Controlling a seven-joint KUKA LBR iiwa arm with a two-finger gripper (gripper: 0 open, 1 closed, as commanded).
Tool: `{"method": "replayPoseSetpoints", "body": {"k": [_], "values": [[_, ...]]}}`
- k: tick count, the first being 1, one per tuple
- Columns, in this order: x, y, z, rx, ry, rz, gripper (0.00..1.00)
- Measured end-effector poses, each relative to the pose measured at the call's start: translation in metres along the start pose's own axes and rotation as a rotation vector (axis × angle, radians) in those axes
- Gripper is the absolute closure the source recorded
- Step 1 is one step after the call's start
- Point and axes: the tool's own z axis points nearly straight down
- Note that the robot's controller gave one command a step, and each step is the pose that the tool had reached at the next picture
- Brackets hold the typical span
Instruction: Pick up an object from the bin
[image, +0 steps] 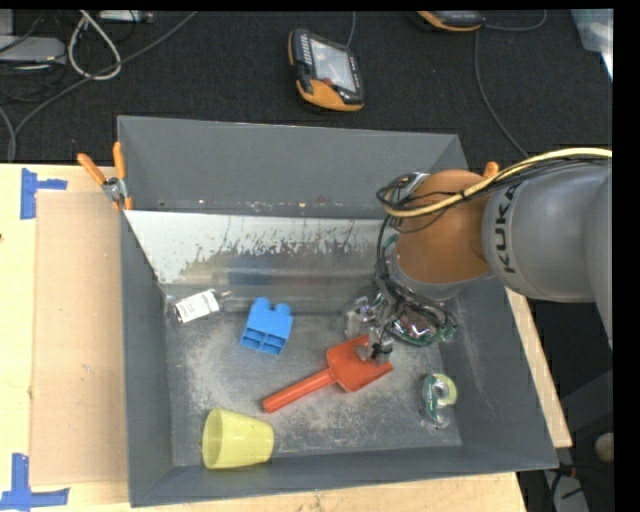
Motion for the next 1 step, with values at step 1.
{"method": "replayPoseSetpoints", "body": {"k": [1], "values": [[-0.0026, -0.0048, -0.1166, -0.002, 0.004, 0.089, 1.0]]}}
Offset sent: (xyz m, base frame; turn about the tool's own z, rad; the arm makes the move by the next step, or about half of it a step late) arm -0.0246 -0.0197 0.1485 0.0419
